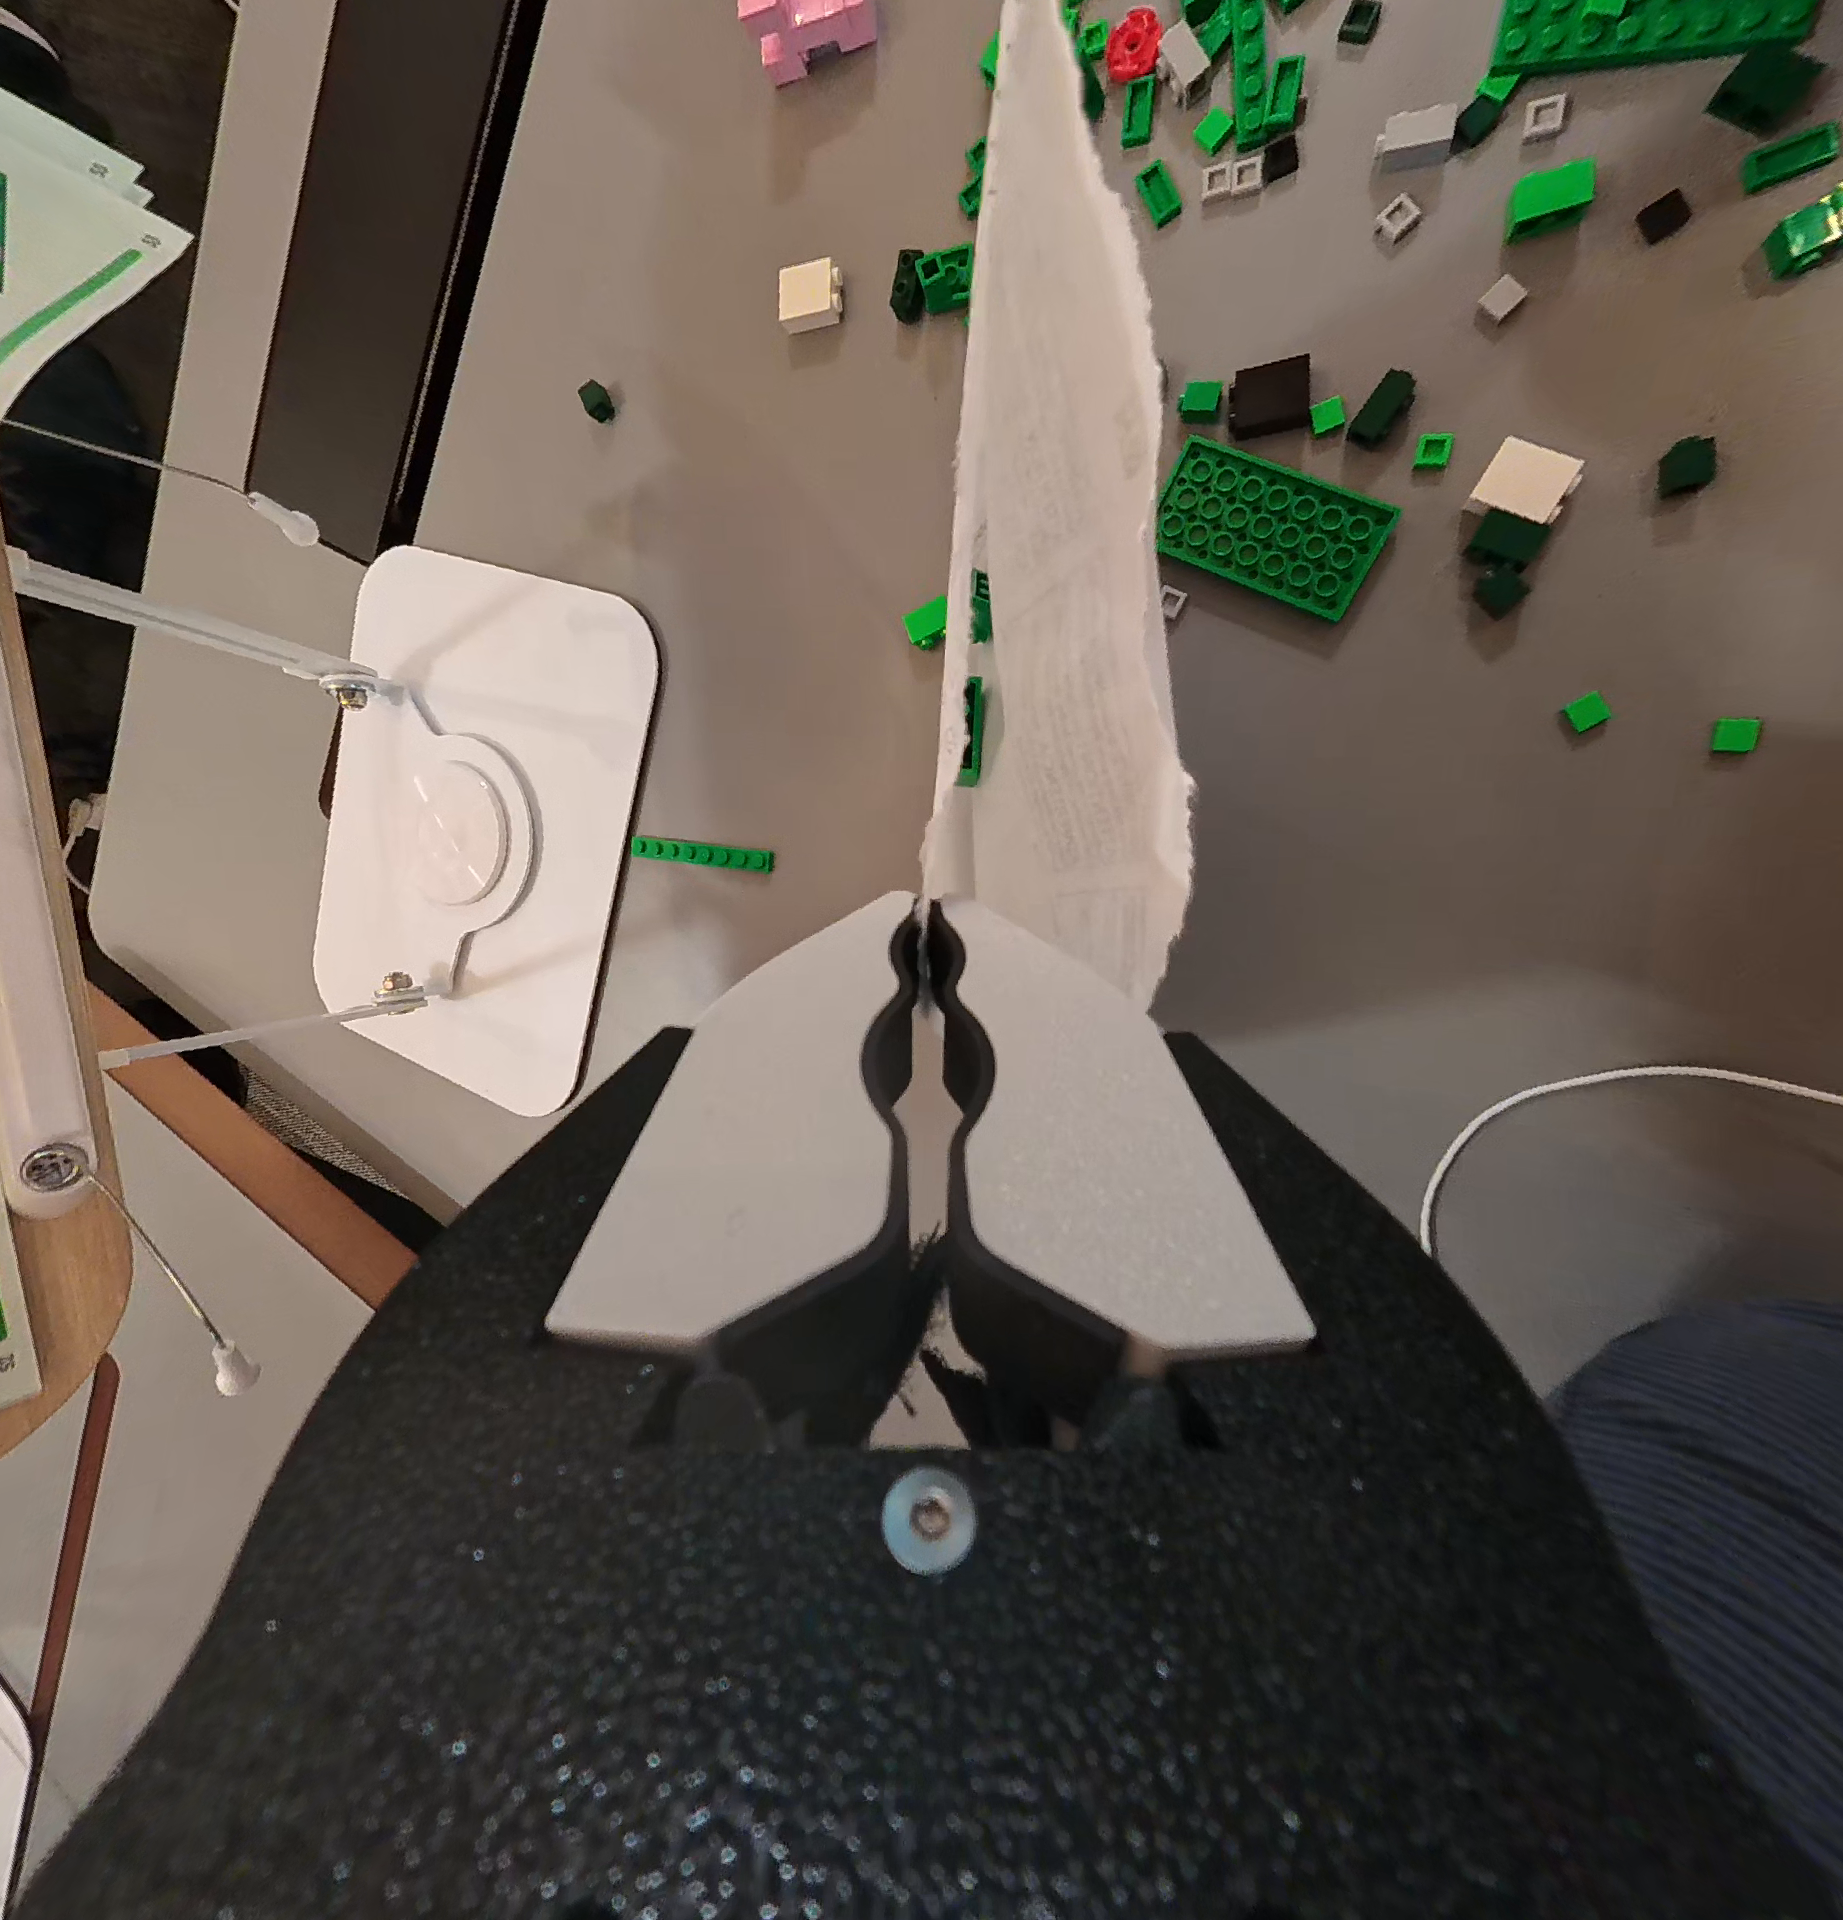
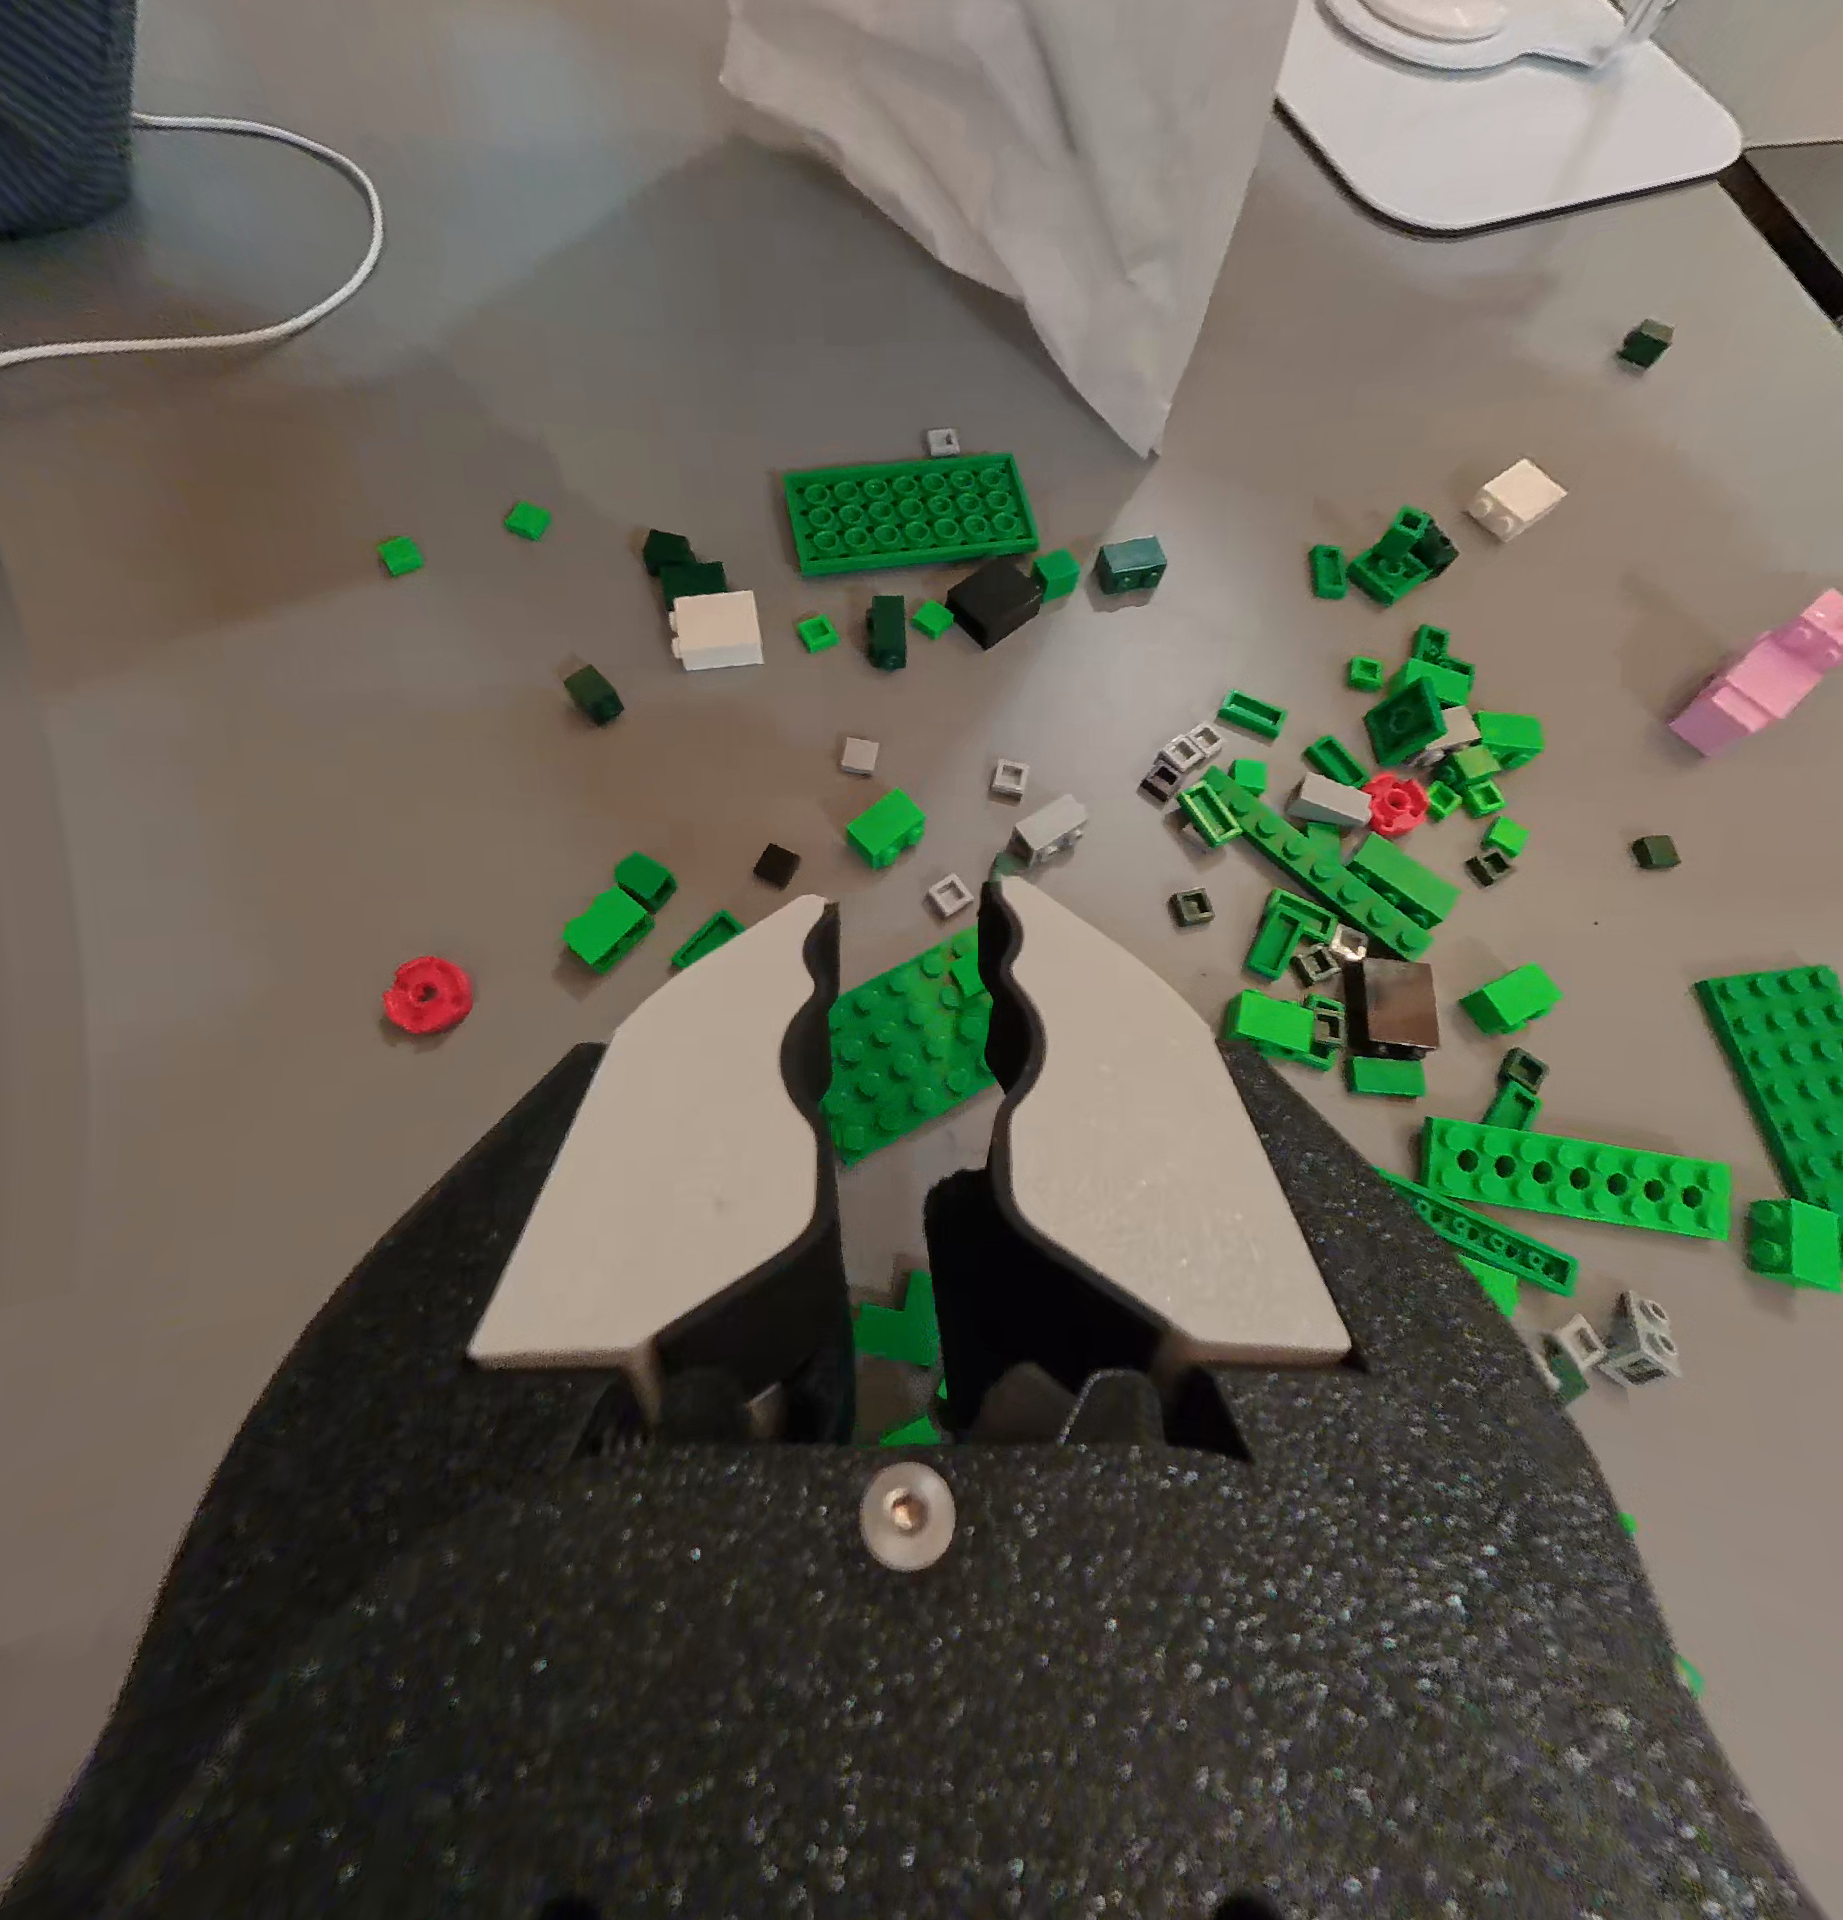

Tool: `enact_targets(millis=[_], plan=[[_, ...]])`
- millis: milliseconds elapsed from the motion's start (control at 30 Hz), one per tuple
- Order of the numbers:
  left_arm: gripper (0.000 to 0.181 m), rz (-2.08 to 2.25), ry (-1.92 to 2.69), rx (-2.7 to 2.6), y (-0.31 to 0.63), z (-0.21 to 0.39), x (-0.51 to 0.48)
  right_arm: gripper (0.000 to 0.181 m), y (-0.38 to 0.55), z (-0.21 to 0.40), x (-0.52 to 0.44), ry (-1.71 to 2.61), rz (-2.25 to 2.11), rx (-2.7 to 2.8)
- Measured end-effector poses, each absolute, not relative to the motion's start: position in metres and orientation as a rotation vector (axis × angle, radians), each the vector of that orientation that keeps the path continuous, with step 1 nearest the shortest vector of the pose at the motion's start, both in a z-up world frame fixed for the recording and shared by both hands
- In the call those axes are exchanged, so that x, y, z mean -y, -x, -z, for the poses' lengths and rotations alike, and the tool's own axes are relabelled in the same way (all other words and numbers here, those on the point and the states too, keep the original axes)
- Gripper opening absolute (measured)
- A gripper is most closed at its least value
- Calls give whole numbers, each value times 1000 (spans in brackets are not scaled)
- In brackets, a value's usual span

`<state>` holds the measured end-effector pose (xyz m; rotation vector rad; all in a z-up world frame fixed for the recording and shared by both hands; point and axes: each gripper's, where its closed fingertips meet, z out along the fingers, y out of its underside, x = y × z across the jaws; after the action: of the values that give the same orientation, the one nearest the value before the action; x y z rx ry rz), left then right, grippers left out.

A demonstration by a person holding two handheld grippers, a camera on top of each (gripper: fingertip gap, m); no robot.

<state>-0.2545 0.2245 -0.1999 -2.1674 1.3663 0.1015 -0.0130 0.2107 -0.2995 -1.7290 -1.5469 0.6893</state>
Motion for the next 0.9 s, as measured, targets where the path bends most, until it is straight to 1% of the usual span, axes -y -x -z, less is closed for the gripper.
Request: enact_targets(millis=[233,367,433,633,733,900], plan=[[0,-101,2169,-1369,254,201,-224,25,16,302,-198,1735,-781,1595],[0,-96,2174,-1370,254,201,-224,14,24,304,-177,1713,-909,1685],[0,-94,2173,-1373,253,201,-224,13,28,308,-169,1727,-935,1734],[0,-88,2169,-1384,251,202,-223,13,37,321,-159,1814,-937,1801],[0,-86,2168,-1388,250,202,-223,12,35,329,-164,1860,-872,1809],[0,-84,2165,-1395,249,202,-223,9,36,329,-156,1861,-916,1841]])
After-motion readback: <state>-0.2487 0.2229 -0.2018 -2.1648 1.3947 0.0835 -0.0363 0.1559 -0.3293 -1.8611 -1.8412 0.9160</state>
